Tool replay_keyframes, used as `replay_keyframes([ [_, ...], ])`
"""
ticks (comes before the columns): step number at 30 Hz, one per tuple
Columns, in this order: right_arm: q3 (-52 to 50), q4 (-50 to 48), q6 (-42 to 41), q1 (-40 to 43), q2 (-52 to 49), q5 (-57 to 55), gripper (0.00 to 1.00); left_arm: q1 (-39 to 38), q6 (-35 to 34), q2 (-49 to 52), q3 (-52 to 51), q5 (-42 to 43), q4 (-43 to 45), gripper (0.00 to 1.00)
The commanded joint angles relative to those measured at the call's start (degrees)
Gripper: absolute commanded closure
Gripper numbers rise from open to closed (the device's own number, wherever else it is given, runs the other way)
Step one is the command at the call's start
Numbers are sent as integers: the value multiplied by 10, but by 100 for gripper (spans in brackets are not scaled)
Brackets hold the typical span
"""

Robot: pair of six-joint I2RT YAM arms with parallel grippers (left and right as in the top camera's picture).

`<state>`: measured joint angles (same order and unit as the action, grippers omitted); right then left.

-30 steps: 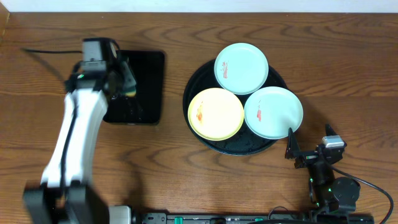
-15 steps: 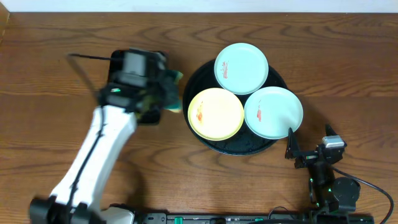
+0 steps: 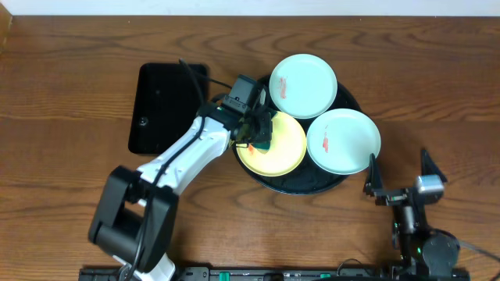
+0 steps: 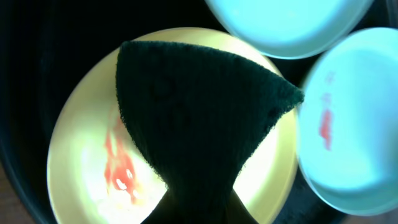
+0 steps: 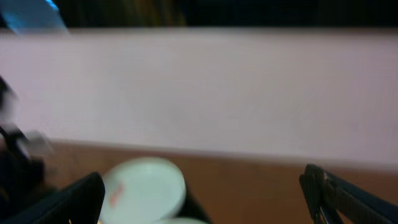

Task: Clean dirty plates on tray and stack at the side
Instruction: 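Carry the sponge with the left gripper onto the yellow plate, then reach the right gripper to the yellow plate's rim and grasp it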

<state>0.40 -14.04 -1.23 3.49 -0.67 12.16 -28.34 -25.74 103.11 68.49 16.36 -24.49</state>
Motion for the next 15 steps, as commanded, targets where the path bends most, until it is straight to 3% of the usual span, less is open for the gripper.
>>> replay_keyframes([
  [1, 4, -50, -4, 2, 3, 46, 1, 1, -6, 15, 0, -12, 7, 92],
  [4, 36, -61, -4, 2, -1, 46, 1, -2, -32, 25, 0, -16, 14, 92],
  [8, 137, 40, 1, 2, -57, 44, 1, -4, -61, 27, 0, -42, 33, 92],
  [15, 426, 319, 105, 2, -348, 63, 1, -4, -61, 27, 0, -42, 49, 92],
])
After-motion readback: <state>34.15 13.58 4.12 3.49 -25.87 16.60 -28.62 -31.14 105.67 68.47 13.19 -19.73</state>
